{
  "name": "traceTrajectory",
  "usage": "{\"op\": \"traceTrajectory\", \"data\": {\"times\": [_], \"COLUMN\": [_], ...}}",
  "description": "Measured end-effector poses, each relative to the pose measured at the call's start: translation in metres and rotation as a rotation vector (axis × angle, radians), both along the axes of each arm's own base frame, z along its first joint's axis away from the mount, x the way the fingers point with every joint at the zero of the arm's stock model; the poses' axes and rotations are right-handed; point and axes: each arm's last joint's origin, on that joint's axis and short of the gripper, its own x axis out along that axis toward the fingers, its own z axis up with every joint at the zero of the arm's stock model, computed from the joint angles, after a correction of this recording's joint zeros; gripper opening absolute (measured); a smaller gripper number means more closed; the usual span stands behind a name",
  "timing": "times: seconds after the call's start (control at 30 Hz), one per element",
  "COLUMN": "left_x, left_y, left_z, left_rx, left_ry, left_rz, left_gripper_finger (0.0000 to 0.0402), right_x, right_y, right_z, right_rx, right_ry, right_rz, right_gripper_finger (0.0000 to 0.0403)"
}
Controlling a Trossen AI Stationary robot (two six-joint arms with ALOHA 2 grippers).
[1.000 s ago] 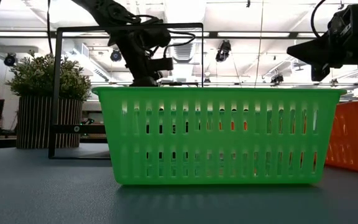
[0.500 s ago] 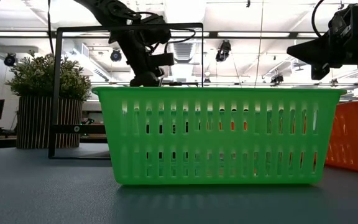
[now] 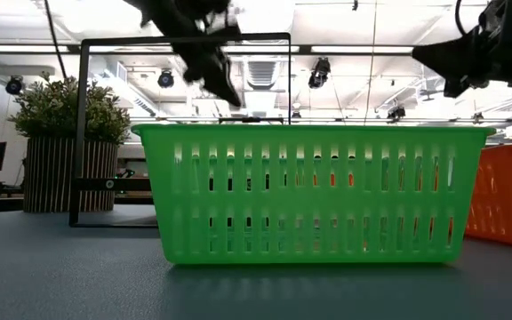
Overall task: Stack baskets on shelf by color
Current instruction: Put the top orange bin on the shelf
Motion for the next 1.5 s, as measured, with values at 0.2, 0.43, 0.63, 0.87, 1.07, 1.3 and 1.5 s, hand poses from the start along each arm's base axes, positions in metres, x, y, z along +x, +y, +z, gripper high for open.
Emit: {"op": "traceTrajectory", "data": {"times": [0.2,0.43,0.63,0.87,1.07,1.3,1.5], "left_x": [-0.022,-0.055,-0.082,-0.108,-0.126,-0.138,-0.142], "left_y": [-0.056,-0.11,-0.12,-0.116,-0.113,-0.11,-0.11], "left_z": [0.038,0.047,0.033,0.021,0.018,0.006,0.003], "left_rx": [-0.018,0.018,0.086,0.177,0.225,0.232,0.233], "left_ry": [-0.21,-0.42,-0.58,-0.747,-0.805,-0.8,-0.824], "left_rz": [-0.13,-0.356,-0.434,-0.441,-0.415,-0.388,-0.383], "left_gripper_finger": [0.0031,0.0031,0.0031,0.0031,0.0031,0.0031,0.0031], "right_x": [0.003,0.011,0.033,0.057,0.077,0.103,0.127], "right_y": [0.0,0.0,-0.002,-0.004,-0.004,0.001,0.007], "right_z": [0.01,0.018,0.028,0.043,0.062,0.077,0.085], "right_rx": [-0.05,-0.108,-0.097,-0.02,0.095,0.178,0.194], "right_ry": [-0.089,-0.136,-0.019,0.126,0.345,0.653,0.859], "right_rz": [-0.004,-0.003,-0.001,0.021,0.041,0.056,0.064], "right_gripper_finger": [0.0009,0.0009,0.0009,0.0009,0.0009,0.0009,0.0009]}}
